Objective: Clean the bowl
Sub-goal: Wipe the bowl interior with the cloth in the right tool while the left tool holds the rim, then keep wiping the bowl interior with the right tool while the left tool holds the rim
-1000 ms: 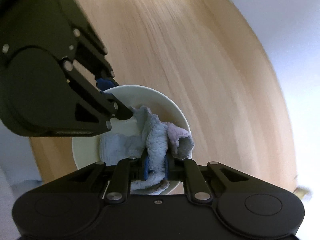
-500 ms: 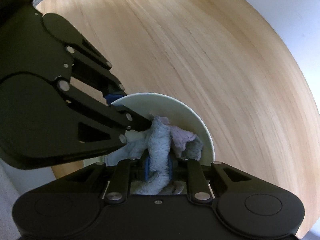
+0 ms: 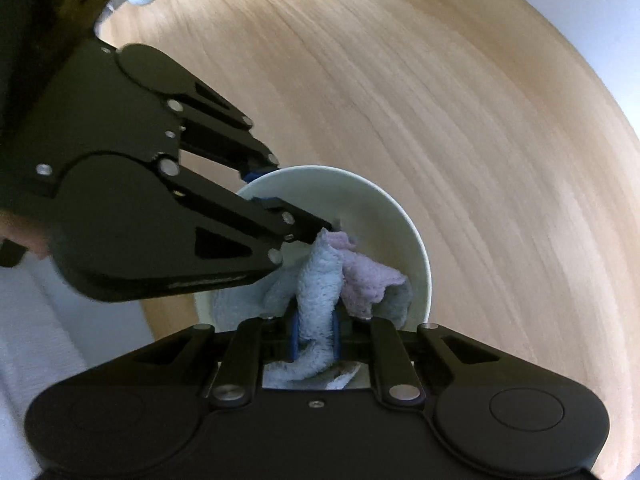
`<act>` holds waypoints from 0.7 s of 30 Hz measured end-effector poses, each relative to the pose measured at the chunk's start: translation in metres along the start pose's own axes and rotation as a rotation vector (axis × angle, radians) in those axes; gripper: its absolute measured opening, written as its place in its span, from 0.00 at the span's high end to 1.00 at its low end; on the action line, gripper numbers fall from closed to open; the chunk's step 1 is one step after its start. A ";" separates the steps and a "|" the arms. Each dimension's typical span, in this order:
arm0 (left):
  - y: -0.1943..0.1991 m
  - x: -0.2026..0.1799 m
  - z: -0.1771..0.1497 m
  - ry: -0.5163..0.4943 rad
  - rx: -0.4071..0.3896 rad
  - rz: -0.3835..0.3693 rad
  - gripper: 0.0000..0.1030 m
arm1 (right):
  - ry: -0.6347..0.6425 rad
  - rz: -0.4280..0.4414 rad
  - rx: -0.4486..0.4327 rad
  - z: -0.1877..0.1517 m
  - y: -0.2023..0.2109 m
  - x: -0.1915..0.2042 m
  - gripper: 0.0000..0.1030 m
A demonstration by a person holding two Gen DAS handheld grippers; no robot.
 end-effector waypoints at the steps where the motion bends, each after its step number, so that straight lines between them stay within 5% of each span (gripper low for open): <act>1: 0.002 -0.004 -0.002 0.002 0.001 0.000 0.88 | -0.011 0.011 -0.007 -0.001 0.004 -0.002 0.85; 15: 0.027 -0.060 -0.022 0.034 -0.004 0.004 0.88 | -0.048 0.075 -0.057 0.002 0.009 -0.003 0.85; 19: -0.056 0.101 -0.022 0.035 -0.013 -0.018 0.88 | -0.021 0.040 -0.042 0.009 -0.003 -0.002 0.85; 21: -0.063 0.116 -0.017 0.037 -0.013 -0.018 0.88 | 0.005 -0.002 -0.040 0.010 -0.009 -0.001 0.85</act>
Point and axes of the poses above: each gripper's, at about its wrist camera, not at the fingertips, and y roughly against the way its jaws point, x to its left, z to its top, the point moved 4 cm from there along -y, roughly the way its jaws point, and after that the axes turned 10 degrees about -z, right-handed, at the moved point
